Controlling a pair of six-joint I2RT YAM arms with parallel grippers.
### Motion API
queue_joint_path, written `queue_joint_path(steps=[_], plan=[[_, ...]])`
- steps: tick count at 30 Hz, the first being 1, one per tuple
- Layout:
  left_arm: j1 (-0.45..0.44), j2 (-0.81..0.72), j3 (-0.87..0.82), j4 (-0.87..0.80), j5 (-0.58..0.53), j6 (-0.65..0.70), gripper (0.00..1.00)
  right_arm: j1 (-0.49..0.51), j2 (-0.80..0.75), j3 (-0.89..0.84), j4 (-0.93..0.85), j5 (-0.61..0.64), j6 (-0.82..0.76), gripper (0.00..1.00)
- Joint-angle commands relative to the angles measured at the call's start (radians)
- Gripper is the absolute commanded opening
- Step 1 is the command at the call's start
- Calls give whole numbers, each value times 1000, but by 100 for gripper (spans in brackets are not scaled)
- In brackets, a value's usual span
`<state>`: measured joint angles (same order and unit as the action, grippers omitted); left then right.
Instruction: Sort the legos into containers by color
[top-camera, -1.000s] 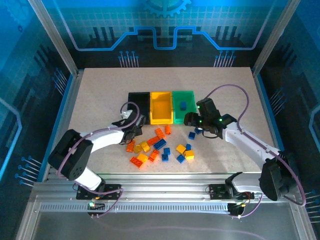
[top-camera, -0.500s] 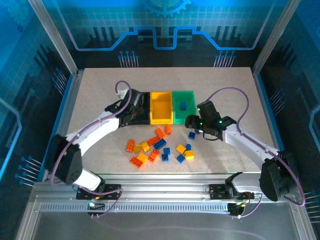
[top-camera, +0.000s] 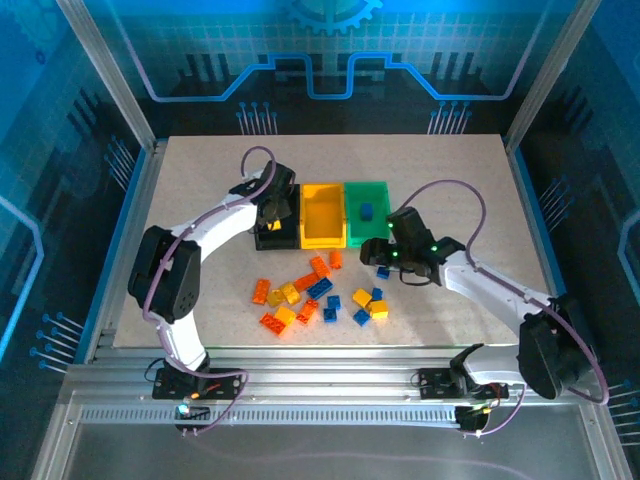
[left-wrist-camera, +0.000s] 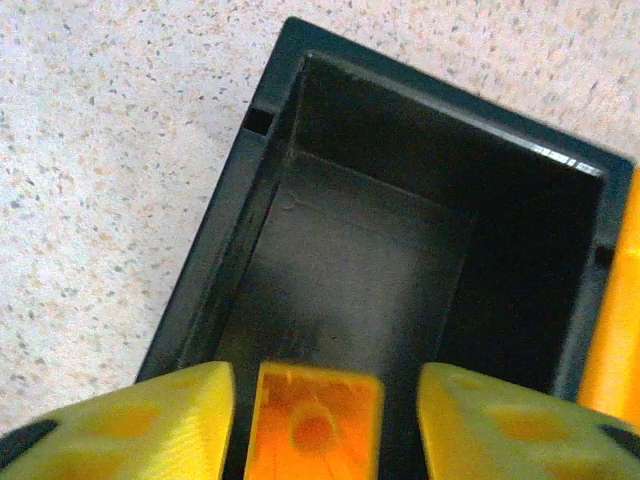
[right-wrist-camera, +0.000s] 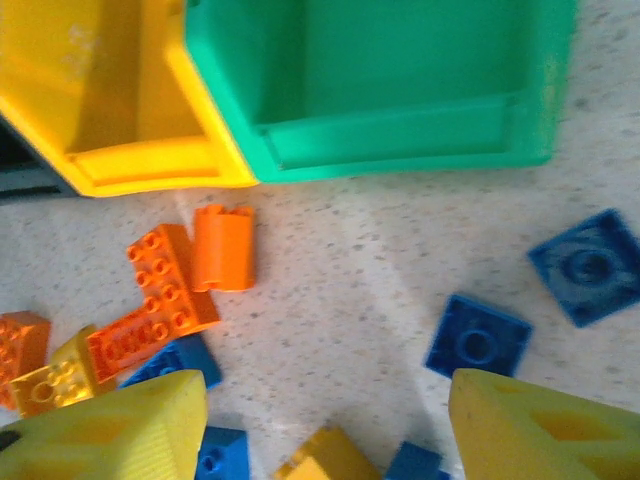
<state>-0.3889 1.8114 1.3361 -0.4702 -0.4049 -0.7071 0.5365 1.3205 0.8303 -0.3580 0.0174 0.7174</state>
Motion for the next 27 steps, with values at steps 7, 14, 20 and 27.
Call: queue_joint_path(steps=[7, 14, 20, 27], plan=[[-54, -248, -103, 38, 105, 11, 92, 117, 215, 99, 136, 49, 110, 59], [-105, -507, -359, 125, 178, -52, 99, 155, 380, 190, 177, 125, 165, 56], [-112, -667, -533, 152, 193, -96, 99, 167, 475, 245, 131, 154, 171, 53], [-112, -712, -595, 136, 187, -116, 99, 174, 546, 282, 74, 165, 151, 49]])
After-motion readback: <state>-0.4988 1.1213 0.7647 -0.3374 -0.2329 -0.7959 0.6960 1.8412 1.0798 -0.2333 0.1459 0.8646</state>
